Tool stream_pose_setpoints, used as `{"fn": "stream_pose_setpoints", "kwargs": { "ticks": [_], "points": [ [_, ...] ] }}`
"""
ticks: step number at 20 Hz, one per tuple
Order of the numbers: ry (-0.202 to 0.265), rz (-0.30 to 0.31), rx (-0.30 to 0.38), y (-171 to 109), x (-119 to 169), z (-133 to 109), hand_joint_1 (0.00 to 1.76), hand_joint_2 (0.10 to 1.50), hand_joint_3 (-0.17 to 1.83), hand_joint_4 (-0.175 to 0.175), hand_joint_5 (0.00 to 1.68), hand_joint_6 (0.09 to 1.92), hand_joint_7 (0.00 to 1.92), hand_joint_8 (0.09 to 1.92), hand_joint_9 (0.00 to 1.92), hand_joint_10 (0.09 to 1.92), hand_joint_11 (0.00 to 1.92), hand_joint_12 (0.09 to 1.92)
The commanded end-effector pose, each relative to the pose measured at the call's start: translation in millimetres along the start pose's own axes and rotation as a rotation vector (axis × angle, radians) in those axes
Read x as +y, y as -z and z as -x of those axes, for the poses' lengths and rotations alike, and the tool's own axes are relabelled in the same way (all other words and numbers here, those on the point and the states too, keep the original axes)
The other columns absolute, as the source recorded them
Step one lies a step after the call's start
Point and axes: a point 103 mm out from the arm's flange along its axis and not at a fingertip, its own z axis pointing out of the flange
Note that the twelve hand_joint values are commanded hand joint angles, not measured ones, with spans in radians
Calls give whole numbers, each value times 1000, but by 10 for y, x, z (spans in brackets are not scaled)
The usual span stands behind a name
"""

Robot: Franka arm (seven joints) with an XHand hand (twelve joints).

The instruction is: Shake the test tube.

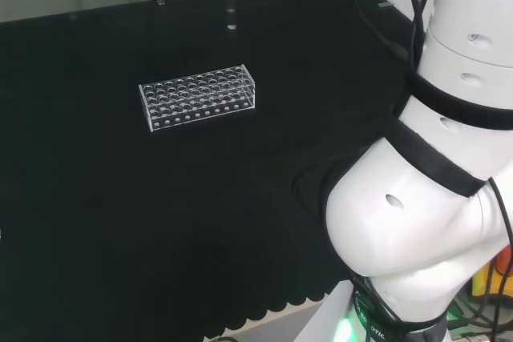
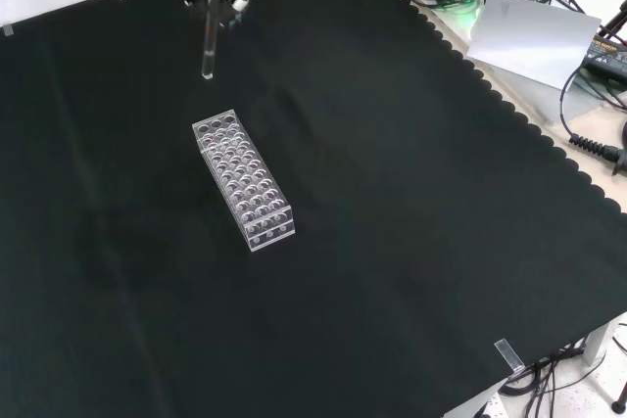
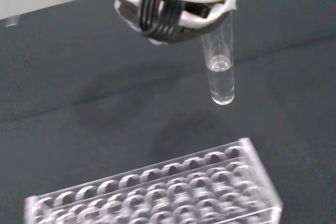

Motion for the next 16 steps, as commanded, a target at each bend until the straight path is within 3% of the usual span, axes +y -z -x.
{"fn": "stream_pose_setpoints", "kwargs": {
  "ticks": [1,4,8,13,16],
  "points": [
    [162,-48,45,-107,-165,-688,1224,690,596,-175,1287,610,1672,555,1609,689,1243,855],
    [194,-56,61,-111,-217,-821,1224,690,596,-175,1287,610,1671,555,1609,689,1243,855],
    [181,-49,64,-81,-199,-783,1224,690,596,-175,1286,610,1671,557,1609,689,1243,855],
    [94,-39,63,-48,-125,-406,1224,690,596,-175,1286,611,1670,558,1609,689,1243,855],
    [36,-28,23,-42,-78,-81,1224,690,596,-175,1286,611,1670,559,1609,689,1244,855]
  ]
}}
